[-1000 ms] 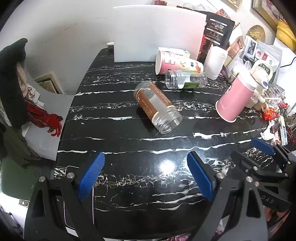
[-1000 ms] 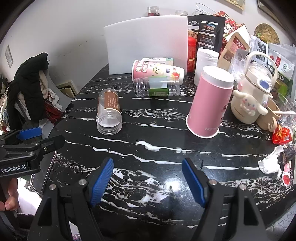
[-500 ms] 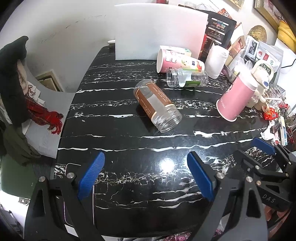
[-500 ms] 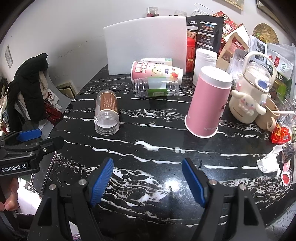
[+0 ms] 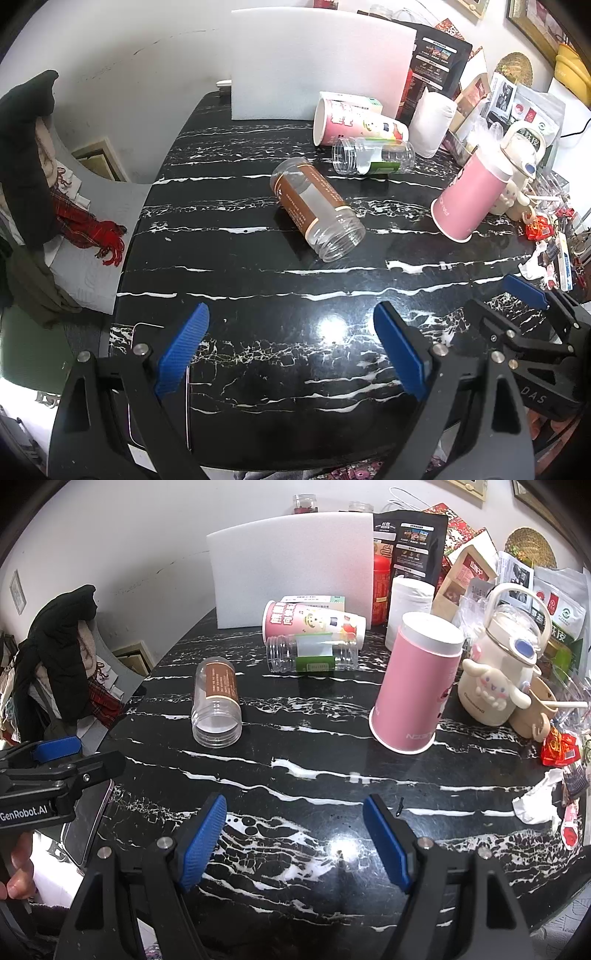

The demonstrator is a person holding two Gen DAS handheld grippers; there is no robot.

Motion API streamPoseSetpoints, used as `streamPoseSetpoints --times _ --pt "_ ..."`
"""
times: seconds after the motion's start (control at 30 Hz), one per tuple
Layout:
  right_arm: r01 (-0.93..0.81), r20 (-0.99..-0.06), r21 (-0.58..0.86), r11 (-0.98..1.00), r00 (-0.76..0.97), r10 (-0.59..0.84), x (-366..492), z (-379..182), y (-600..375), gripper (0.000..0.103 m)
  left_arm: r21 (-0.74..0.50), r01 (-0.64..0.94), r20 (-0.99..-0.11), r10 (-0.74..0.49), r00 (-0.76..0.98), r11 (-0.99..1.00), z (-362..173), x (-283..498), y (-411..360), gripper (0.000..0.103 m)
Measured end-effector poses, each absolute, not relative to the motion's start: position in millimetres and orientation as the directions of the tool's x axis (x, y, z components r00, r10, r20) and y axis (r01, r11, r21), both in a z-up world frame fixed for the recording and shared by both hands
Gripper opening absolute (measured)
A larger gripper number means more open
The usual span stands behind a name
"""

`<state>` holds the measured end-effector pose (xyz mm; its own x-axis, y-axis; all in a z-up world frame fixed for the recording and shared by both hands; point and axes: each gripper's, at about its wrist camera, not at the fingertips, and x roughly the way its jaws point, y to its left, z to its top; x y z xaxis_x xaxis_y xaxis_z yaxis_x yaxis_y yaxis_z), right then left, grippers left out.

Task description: Flip cup upside down

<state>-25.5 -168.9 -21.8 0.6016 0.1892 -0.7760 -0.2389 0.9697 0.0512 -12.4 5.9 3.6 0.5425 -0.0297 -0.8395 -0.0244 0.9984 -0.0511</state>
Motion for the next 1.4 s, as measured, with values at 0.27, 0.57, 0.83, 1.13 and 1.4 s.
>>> streamPoseSetpoints --times 0.27,0.57,0.83,1.13,1.4 --pt "-0.237 -0.776 0.047 0.970 0.603 0.185 -26.4 -21.4 -168.2 0.077 -0.047 -0.017 -0.840 -0.030 0.542 0.999 4.9 -14.9 3.1 0.090" --pt "-0.238 -0.778 0.046 0.970 0.601 0.185 -26.8 -21.9 -168.6 0.077 -0.052 -0.018 -0.840 -0.034 0.541 0.998 5.4 -14.6 1.2 0.090" --pt "-0.245 -0.779 0.045 0.969 0.599 0.188 -25.3 -22.1 -171.6 0.077 -0.045 -0.015 -0.840 -0.030 0.541 0.999 8.5 -11.6 -3.1 0.090" --pt "-0.251 -0.777 0.039 0.967 0.601 0.187 -18.2 -20.9 -177.6 0.077 -0.044 -0.012 -0.842 -0.031 0.539 0.999 12.4 3.0 -11.3 0.090" --pt "-0.249 -0.776 0.034 0.968 0.604 0.183 -1.2 -20.7 -185.2 0.077 -0.065 -0.020 -0.845 -0.045 0.533 0.998 9.3 36.6 -18.3 0.090"
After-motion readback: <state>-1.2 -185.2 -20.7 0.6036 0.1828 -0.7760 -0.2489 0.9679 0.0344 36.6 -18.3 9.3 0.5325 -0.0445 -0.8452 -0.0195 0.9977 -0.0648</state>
